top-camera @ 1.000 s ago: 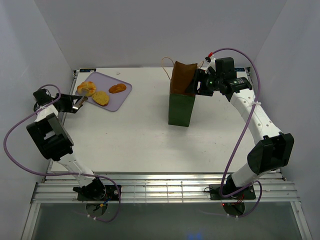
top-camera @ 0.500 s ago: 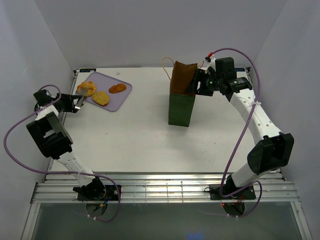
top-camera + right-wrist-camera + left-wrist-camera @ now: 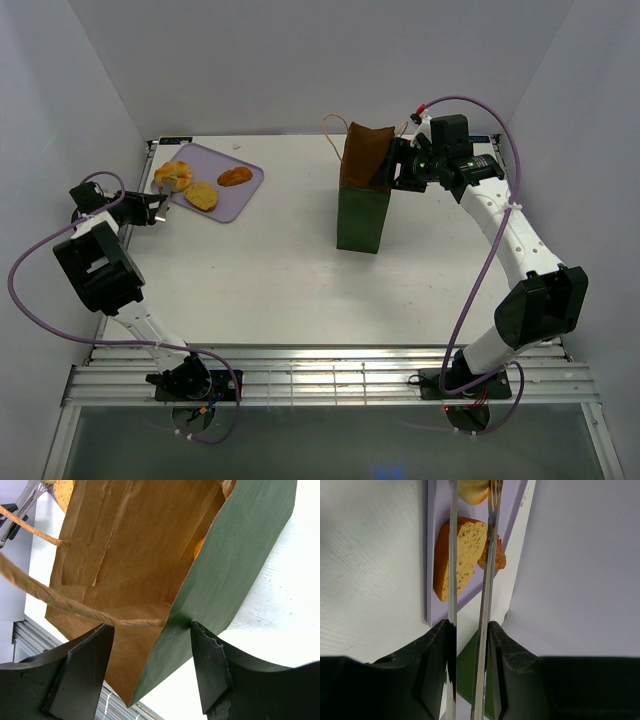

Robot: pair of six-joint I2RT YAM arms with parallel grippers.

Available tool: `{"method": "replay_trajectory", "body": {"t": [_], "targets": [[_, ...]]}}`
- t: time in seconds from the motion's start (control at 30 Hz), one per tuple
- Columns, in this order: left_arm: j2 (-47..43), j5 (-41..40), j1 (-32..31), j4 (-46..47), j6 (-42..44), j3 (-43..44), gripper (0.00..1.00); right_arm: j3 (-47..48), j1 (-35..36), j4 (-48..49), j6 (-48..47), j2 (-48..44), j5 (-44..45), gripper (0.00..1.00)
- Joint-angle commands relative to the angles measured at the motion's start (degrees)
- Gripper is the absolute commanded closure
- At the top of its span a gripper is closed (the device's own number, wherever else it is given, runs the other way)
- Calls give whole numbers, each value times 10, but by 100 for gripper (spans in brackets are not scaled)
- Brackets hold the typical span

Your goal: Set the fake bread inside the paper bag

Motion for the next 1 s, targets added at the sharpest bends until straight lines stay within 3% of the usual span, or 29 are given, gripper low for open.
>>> {"method": "replay_trajectory", "body": {"t": [0.0, 0.13, 0.6, 0.97], "targets": [[-23, -7, 8, -3, 9, -5, 74, 12, -3, 14, -3, -6, 3, 32], [-43, -16, 8, -15, 13, -11, 81, 12, -3, 14, -3, -8, 4, 32], [-112, -40, 8, -53, 7, 0, 94, 7, -3, 20, -4, -11, 0, 32], [-147, -26, 7, -90, -8, 52, 95, 2, -3, 25, -2, -10, -5, 32]]}}
